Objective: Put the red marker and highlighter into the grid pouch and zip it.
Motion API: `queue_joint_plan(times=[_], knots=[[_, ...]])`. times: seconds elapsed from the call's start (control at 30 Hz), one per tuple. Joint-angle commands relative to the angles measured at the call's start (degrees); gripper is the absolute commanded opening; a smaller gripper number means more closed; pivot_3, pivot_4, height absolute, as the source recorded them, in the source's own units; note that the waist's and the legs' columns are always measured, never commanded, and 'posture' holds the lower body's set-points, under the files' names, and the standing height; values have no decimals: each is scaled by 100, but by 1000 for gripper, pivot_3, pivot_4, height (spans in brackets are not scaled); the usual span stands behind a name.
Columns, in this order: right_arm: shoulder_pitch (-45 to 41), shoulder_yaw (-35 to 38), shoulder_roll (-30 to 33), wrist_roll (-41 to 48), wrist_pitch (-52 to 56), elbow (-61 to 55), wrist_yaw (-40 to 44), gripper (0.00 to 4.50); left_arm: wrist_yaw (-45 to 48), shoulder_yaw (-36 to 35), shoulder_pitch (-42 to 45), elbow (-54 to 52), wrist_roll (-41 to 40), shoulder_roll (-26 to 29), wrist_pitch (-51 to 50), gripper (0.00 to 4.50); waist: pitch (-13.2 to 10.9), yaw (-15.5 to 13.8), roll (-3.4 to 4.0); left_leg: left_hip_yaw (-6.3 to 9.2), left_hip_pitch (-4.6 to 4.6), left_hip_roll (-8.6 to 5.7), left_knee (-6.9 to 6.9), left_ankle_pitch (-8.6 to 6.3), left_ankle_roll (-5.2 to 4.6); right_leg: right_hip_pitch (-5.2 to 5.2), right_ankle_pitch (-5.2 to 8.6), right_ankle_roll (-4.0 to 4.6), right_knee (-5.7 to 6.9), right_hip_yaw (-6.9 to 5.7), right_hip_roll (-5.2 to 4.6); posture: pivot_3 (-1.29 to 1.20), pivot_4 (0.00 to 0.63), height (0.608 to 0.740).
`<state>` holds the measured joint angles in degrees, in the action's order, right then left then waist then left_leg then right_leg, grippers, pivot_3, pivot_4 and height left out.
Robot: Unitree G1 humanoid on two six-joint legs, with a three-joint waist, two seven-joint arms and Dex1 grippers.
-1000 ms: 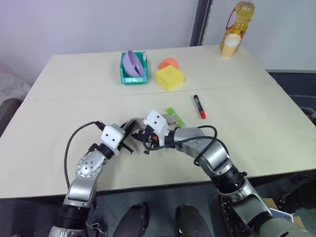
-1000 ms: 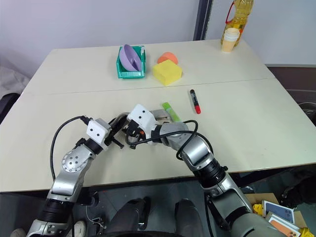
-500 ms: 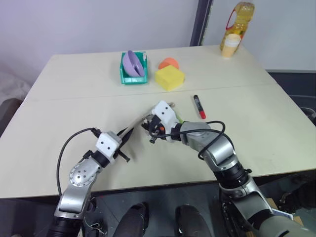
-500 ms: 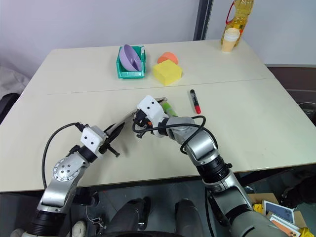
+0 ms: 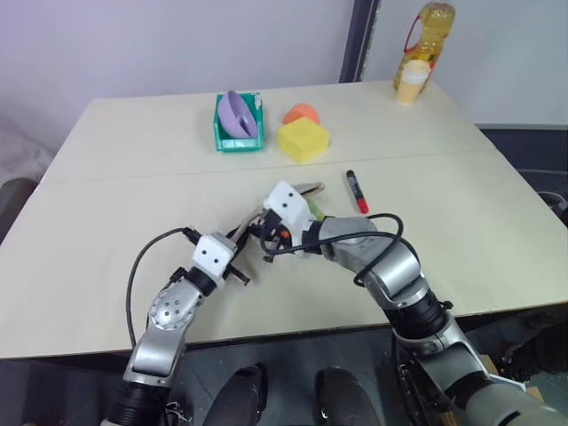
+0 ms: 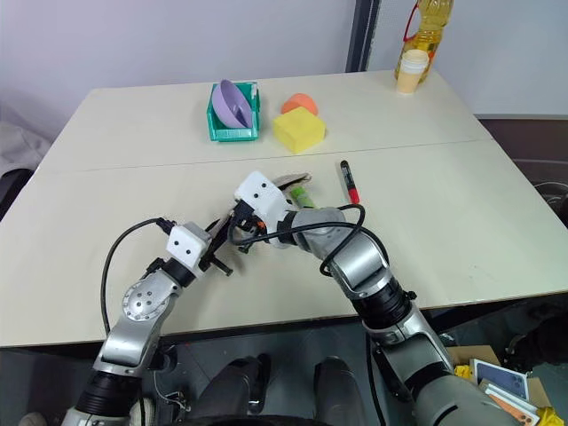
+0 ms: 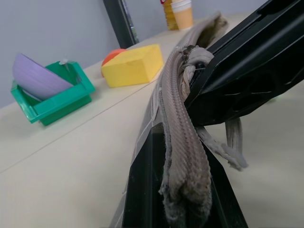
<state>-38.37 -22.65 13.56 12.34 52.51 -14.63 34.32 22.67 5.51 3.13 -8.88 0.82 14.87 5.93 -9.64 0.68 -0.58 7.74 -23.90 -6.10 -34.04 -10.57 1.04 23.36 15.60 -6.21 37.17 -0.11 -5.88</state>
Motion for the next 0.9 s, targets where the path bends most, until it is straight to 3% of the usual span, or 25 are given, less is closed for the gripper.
queue_joint_plan(times=[0.03,0.47,0.6,0.7,0.87,0.9], knots=[[-169,-446,-20,163,-11,-530,352,10,-94,197,213,25,121,-133,132,0,0,-1,0,0,0,0,0,0,0,-1,0,0,0,0,0,0,150,740],[-383,-709,251,164,-96,-469,843,10,-26,182,340,194,3,-329,255,0,0,-3,-1,1,-2,0,-1,0,0,0,0,0,-1,-2,0,0,150,740],[-412,-462,369,12,-313,-224,770,10,-10,80,252,75,-65,-273,231,0,0,-3,-1,1,-2,0,-2,0,0,0,0,0,-1,-2,0,0,150,740],[-388,-138,598,24,-371,-116,818,871,-18,-43,178,-13,-136,-181,182,0,0,-2,-1,0,-2,0,-2,0,0,-1,0,-1,-1,-2,0,0,150,740],[-102,426,1281,78,-461,-224,921,3162,-106,-302,127,-47,-52,97,117,0,-1,-23,-3,2,-8,-1,-10,0,0,-1,0,-1,-3,-5,-1,0,150,740],[-37,591,1336,111,-423,-168,862,3162,-124,-357,124,-43,-24,168,121,0,-1,-22,-3,1,-9,-2,-10,0,0,-1,0,-1,-5,-4,-1,0,150,740]])
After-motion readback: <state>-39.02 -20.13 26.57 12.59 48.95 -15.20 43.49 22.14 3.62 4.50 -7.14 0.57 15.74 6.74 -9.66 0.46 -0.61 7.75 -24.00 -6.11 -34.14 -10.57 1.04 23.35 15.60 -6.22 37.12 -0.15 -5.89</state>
